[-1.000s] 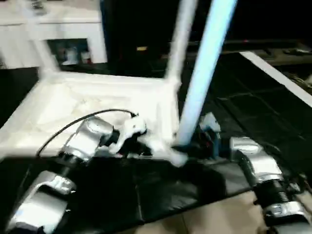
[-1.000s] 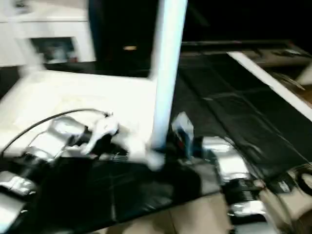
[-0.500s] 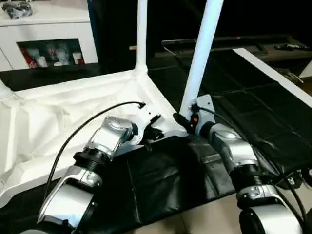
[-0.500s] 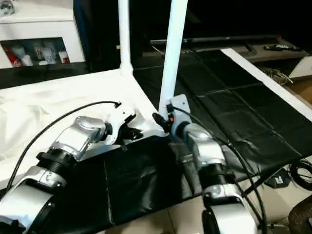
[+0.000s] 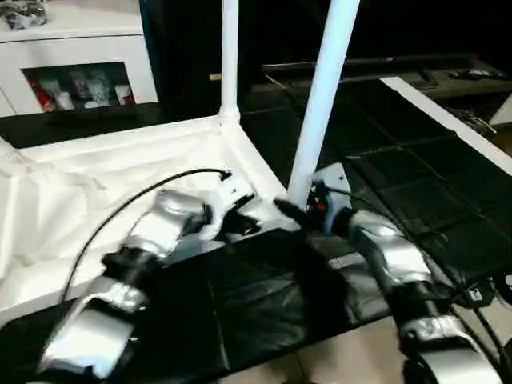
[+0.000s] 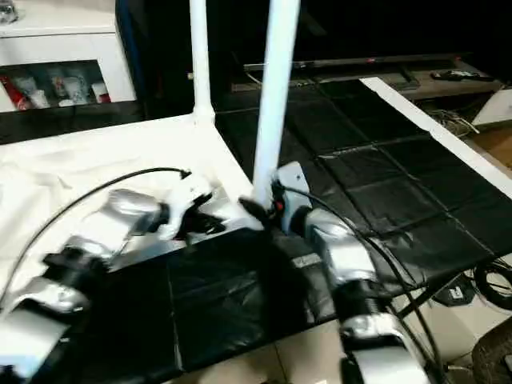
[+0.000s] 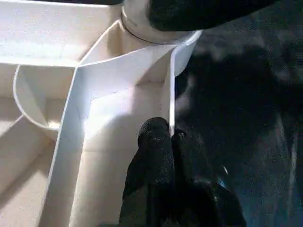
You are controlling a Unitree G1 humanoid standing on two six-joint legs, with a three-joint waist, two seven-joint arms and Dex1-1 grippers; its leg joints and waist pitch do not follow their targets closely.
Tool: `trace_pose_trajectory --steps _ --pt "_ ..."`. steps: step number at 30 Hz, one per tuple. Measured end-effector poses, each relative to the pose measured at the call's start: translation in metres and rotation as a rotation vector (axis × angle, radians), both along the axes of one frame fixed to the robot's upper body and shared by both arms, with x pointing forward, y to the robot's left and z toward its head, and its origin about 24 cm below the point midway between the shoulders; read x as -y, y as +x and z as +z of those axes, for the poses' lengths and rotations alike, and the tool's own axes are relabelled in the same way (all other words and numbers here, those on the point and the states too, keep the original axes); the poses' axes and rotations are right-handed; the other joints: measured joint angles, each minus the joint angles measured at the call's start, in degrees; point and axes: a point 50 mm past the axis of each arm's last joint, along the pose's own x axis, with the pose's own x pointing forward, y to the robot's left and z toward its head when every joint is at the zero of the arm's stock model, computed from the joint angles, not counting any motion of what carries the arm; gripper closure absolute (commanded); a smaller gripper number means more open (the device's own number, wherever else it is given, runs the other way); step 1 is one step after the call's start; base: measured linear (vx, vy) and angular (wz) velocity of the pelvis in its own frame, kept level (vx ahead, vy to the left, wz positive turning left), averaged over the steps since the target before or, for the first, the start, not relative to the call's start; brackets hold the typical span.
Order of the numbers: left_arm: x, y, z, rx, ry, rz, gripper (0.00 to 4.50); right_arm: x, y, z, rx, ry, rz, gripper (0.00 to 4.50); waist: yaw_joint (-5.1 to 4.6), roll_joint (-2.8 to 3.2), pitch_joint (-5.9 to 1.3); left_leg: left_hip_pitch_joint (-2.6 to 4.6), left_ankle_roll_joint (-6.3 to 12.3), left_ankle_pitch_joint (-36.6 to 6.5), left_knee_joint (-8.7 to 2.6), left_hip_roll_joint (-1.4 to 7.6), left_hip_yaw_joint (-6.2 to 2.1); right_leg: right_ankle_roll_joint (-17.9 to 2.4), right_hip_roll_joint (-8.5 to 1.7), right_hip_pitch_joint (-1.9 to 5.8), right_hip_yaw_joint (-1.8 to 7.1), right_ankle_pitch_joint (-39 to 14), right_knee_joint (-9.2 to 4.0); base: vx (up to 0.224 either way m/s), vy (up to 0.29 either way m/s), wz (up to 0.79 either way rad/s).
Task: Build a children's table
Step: Rotate leg to tighten
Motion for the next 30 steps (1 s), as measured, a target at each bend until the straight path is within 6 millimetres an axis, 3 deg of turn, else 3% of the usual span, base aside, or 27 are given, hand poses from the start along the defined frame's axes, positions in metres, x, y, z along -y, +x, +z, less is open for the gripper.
trace_pose_trajectory --steps 4,13,18,19,24,25,29,30 --pt "-0.006 -0.004 0.002 -0.014 0.013 -0.091 4.5 0.008 -0.01 -0.001 -0.003 -0.008 0.136 0.44 0.8 -0.01 0.03 -0.02 -0.01 0.0 0.03 -0.01 0.01 0.0 -0.01 0.0 0.0 0.0 -0.02 0.0 0.0 0.0" --pt "-0.024 -0.015 0.005 -0.053 0.018 -0.283 4.5 0.025 -0.028 0.004 0.0 -0.013 0.443 0.44 2.86 -0.01 0.06 0.0 -0.01 0.0 0.13 0.01 0.03 0.0 -0.03 -0.01 -0.02 0.0 0.0 0.0 0.0 0.0" --pt "-0.027 -0.02 0.008 -0.061 0.028 -0.354 4.5 0.029 -0.033 0.005 -0.029 -0.004 0.528 0.44 3.59 -0.01 0.06 0.0 0.0 0.0 0.22 0.02 0.02 0.0 -0.03 -0.01 -0.04 0.0 0.01 0.0 0.0 0.0" --pt "-0.028 -0.021 0.008 -0.065 0.034 -0.376 4.5 0.03 -0.034 0.005 -0.034 0.0 0.546 0.69 3.7 -0.01 0.06 0.0 0.0 0.0 0.24 0.02 0.04 0.0 -0.03 -0.01 -0.05 0.0 0.02 0.0 0.0 0.0" --pt "-0.031 -0.025 0.006 -0.074 0.048 -0.427 4.5 0.031 -0.035 0.005 -0.04 0.017 0.587 0.81 3.76 -0.02 0.06 -0.03 0.0 0.0 0.38 0.03 0.03 0.0 -0.03 0.0 -0.06 0.0 0.07 0.0 0.0 0.0" --pt "-0.03 -0.026 0.006 -0.074 0.053 -0.44 4.5 0.031 -0.036 0.004 -0.048 0.019 0.599 1.11 3.78 -0.02 0.05 -0.04 0.0 0.0 0.4 0.03 0.03 0.0 -0.03 0.0 -0.06 0.0 0.07 0.0 0.0 0.0" --pt "-0.031 -0.027 0.006 -0.075 0.055 -0.455 4.5 0.029 -0.036 0.005 -0.053 0.024 0.63 1.29 3.75 -0.02 0.06 -0.04 0.0 0.0 0.41 0.03 0.02 0.0 -0.03 0.0 -0.05 0.0 0.08 0.0 0.0 0.0" --pt "-0.031 -0.027 0.006 -0.074 0.055 -0.455 4.5 0.028 -0.035 0.006 -0.05 0.024 0.634 1.54 3.75 -0.03 0.06 -0.04 0.0 0.0 0.41 0.03 0.01 0.0 -0.03 0.0 -0.06 0.0 0.08 0.0 0.0 0.0"
